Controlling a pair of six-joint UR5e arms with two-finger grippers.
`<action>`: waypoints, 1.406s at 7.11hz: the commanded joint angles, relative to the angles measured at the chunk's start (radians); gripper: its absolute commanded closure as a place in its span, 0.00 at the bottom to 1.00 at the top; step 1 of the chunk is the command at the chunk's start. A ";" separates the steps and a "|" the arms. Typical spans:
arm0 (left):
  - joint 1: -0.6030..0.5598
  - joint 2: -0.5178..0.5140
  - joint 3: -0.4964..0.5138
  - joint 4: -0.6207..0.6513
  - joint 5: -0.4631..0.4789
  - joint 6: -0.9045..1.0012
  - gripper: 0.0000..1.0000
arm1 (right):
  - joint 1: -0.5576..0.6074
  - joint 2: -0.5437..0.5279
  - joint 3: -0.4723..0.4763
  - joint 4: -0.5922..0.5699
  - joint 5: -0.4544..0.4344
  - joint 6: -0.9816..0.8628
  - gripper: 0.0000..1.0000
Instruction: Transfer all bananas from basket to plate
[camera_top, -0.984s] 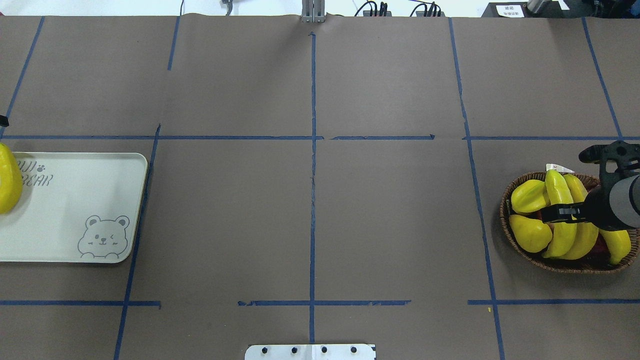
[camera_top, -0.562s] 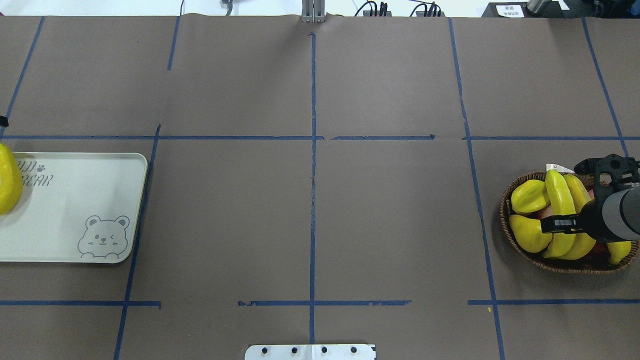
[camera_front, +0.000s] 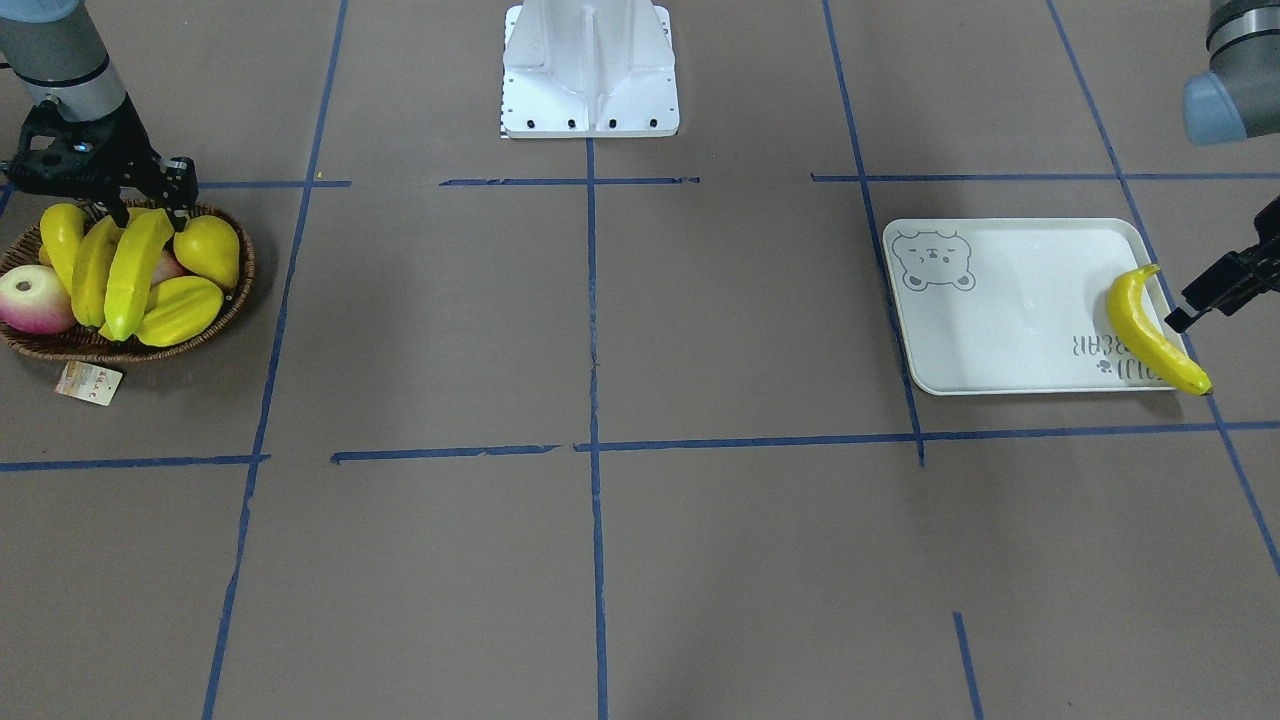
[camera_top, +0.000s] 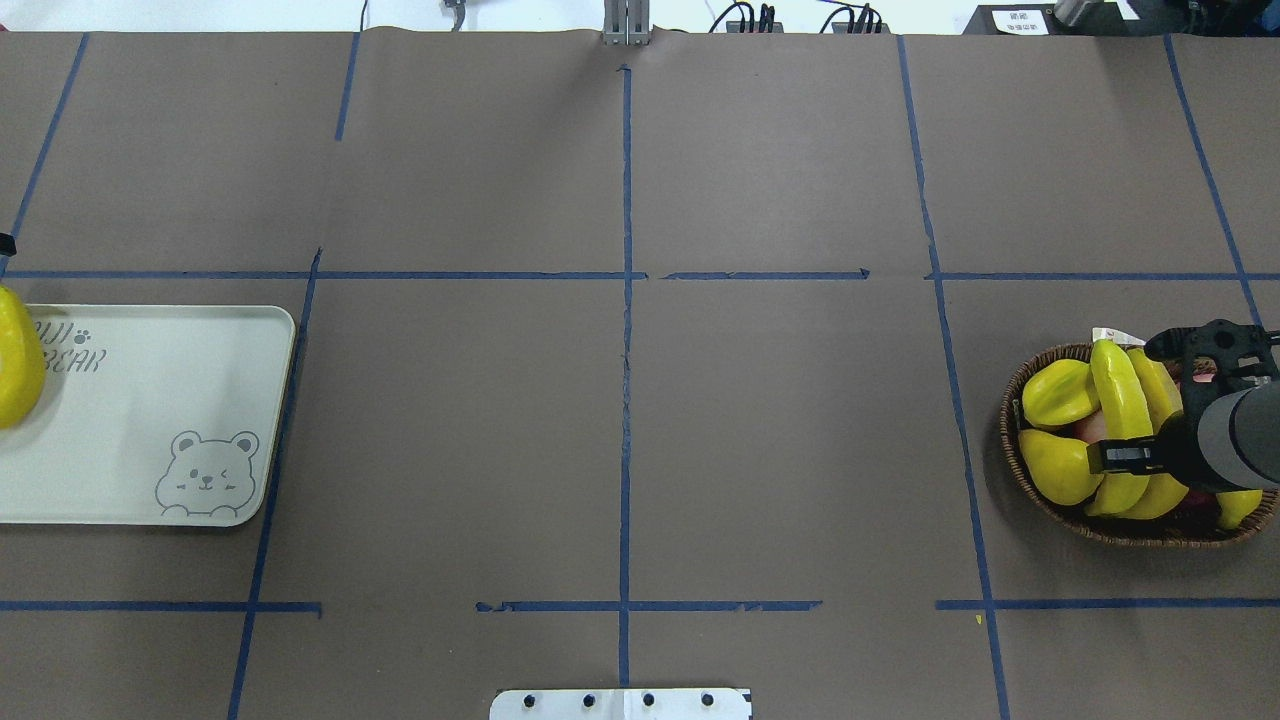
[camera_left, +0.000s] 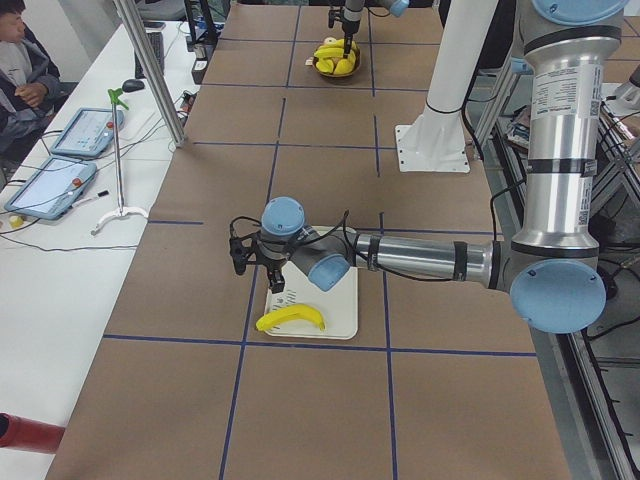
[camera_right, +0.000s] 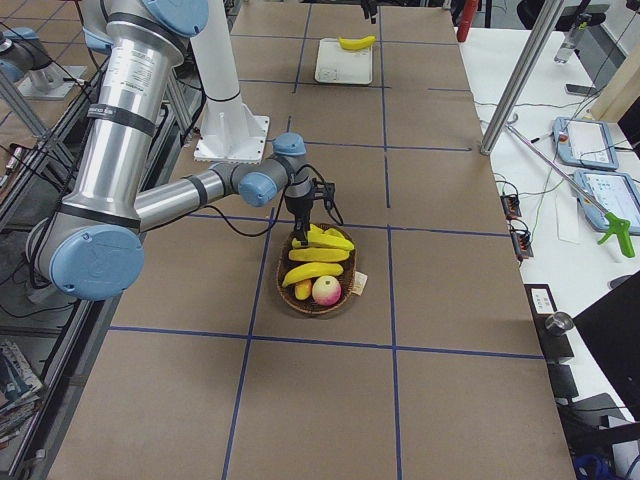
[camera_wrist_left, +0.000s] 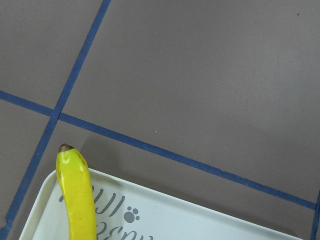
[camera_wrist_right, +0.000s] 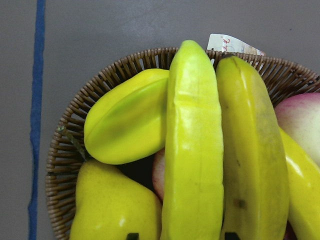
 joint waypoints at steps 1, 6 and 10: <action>0.000 0.000 0.001 0.000 0.000 0.001 0.00 | -0.002 0.021 -0.024 0.000 -0.002 0.000 0.38; 0.000 0.000 0.001 0.000 0.000 0.001 0.00 | 0.004 0.026 -0.024 0.003 -0.005 -0.005 0.90; 0.006 -0.001 0.001 0.000 0.000 -0.001 0.00 | 0.063 0.025 0.086 0.001 0.070 -0.011 0.96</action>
